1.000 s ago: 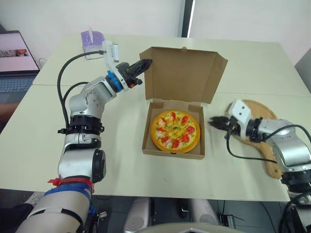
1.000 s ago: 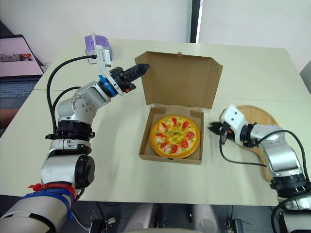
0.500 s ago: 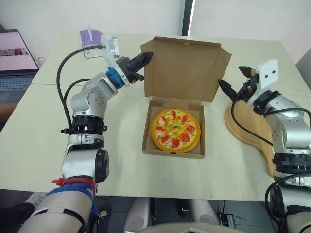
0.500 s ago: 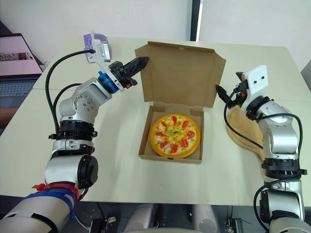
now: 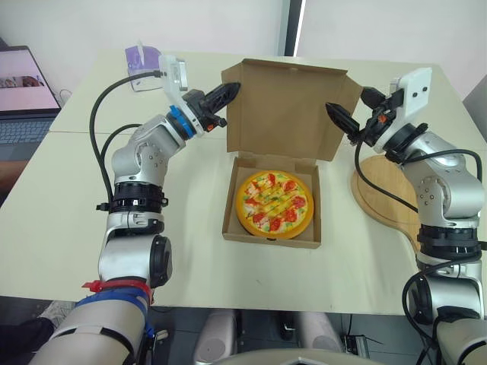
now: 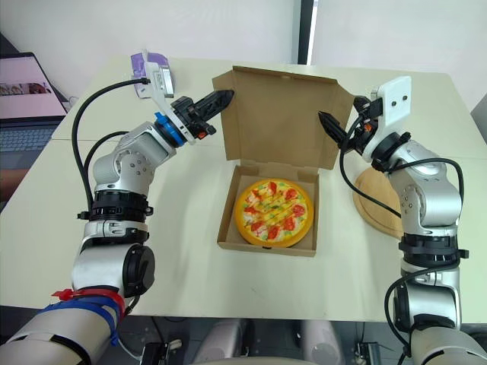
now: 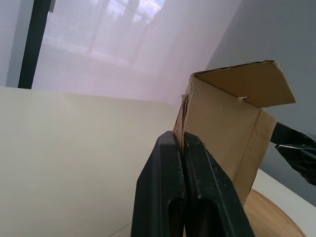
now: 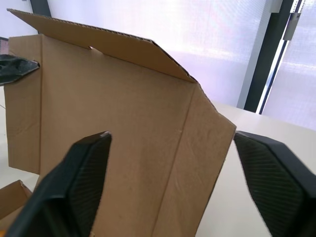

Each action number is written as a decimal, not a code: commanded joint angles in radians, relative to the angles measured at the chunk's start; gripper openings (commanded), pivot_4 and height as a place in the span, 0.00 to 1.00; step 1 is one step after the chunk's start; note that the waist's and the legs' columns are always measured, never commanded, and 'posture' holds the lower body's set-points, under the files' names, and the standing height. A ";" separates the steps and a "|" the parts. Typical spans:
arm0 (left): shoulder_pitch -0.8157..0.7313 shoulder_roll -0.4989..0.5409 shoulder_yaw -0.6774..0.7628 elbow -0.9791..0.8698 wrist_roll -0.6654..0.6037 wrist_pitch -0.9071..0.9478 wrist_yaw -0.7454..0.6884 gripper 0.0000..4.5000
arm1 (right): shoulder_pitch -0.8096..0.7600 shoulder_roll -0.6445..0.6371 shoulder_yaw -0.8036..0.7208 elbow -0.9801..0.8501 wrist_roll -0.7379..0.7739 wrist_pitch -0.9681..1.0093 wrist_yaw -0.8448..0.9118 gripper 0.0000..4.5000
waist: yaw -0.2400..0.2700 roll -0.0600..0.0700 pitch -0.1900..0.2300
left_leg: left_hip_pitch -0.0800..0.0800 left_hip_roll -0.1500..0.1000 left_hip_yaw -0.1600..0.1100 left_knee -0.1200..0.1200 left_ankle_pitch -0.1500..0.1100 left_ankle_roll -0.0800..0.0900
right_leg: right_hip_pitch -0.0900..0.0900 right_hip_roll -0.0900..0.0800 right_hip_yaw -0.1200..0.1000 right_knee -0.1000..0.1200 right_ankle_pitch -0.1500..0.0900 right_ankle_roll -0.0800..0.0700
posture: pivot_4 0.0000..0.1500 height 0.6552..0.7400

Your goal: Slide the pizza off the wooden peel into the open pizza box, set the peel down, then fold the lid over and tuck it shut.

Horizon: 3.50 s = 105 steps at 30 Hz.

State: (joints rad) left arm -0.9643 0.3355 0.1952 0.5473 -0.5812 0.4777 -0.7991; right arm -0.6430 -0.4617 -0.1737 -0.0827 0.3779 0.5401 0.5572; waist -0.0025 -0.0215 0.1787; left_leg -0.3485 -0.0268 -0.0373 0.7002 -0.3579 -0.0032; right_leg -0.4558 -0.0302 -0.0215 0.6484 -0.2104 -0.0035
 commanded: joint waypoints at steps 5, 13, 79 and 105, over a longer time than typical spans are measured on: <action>0.001 0.005 0.009 -0.051 0.012 -0.010 -0.008 0.00 | 0.017 -0.019 -0.009 -0.074 0.016 -0.005 0.004 0.30 | 0.000 0.000 0.000 | 0.000 0.000 0.001 0.000 0.000 0.000 | 0.000 0.000 0.000 0.001 0.000 0.000 | 1.00 1.00; 0.017 0.008 -0.012 -0.090 0.040 -0.026 -0.014 0.00 | 0.005 -0.012 0.005 -0.061 0.000 -0.007 -0.011 0.00 | 0.000 0.000 0.000 | 0.000 0.000 0.001 0.000 0.000 0.000 | 0.000 0.000 0.001 0.001 0.000 0.000 | 1.00 1.00; 0.207 -0.073 -0.030 -0.658 0.046 0.271 0.334 0.00 | 0.006 0.064 0.155 -0.341 -0.046 0.222 -0.212 0.00 | 0.000 0.000 0.000 | 0.001 0.000 0.005 0.007 0.000 0.001 | -0.002 0.001 0.006 0.011 0.000 0.000 | 1.00 1.00; 0.625 -0.211 -0.067 -1.138 -0.007 0.276 0.516 0.00 | 0.219 0.213 0.174 -0.623 -0.030 0.307 -0.301 0.00 | -0.002 0.000 -0.002 | 0.004 0.002 0.006 0.010 -0.001 0.001 | 0.001 0.003 0.008 0.013 0.000 0.000 | 1.00 1.00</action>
State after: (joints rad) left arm -0.3545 0.1369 0.1877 -0.5274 -0.5286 0.7336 -0.2648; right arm -0.4257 -0.2631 -0.0482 -0.6523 0.2968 0.8403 0.2345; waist -0.0044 -0.0212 0.1768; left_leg -0.3450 -0.0250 -0.0310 0.7097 -0.3585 -0.0021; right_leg -0.4551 -0.0272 -0.0132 0.6607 -0.2101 -0.0034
